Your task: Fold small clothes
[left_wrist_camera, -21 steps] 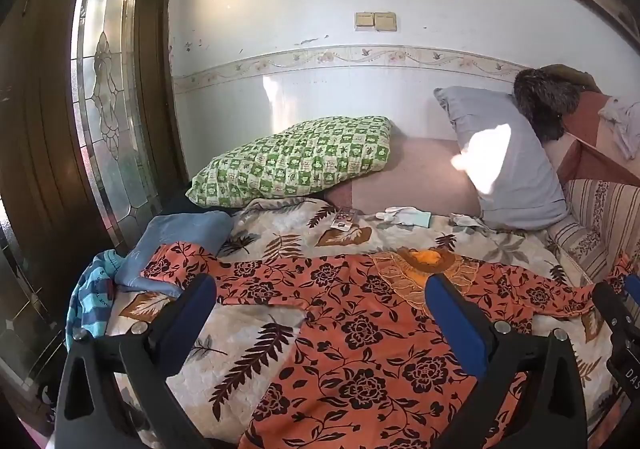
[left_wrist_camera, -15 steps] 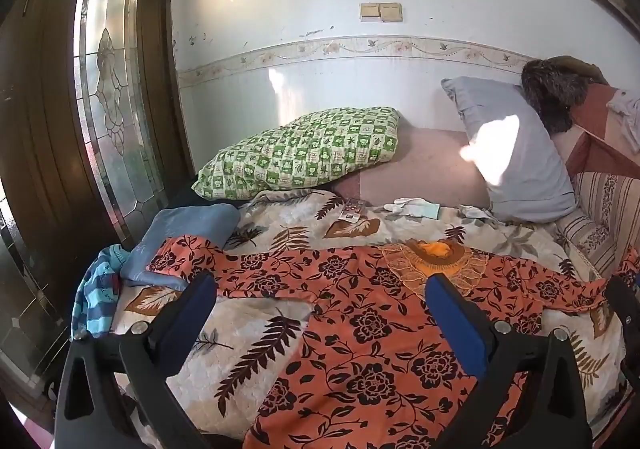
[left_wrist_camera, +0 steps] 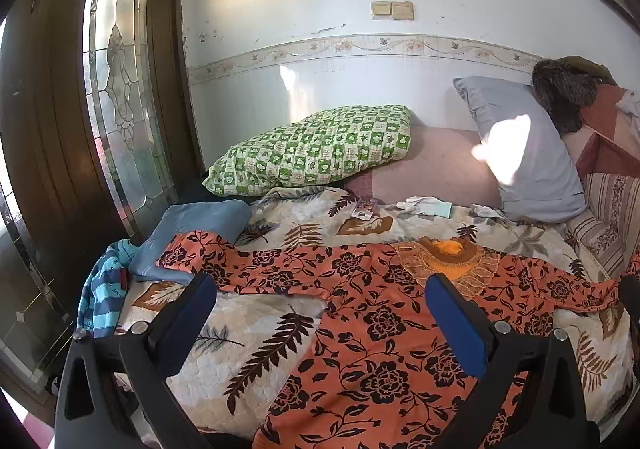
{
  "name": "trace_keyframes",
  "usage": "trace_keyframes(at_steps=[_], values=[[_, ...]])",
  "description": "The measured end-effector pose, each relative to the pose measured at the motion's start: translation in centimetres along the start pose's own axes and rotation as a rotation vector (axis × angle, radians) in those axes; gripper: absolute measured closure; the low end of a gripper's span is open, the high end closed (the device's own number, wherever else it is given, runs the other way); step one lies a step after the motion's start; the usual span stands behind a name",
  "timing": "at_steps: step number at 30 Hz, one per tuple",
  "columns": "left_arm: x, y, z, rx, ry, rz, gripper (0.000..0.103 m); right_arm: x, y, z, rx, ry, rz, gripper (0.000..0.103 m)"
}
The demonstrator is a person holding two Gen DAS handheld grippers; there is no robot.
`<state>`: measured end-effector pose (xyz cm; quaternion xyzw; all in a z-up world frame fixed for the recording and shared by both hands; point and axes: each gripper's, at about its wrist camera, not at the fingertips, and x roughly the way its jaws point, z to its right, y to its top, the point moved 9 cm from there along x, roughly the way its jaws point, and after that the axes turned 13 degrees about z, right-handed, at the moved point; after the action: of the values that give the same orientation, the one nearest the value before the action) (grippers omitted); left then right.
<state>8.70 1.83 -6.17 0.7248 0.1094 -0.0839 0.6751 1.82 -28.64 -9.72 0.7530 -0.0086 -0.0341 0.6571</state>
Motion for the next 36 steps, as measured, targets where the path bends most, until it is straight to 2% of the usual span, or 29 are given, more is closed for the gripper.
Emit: trace_keyframes(at_steps=[36], values=[[0.7,-0.9,-1.7,-0.007,0.031,-0.023,0.0,0.3,-0.7,0.3,0.004,-0.003,-0.026,0.01]])
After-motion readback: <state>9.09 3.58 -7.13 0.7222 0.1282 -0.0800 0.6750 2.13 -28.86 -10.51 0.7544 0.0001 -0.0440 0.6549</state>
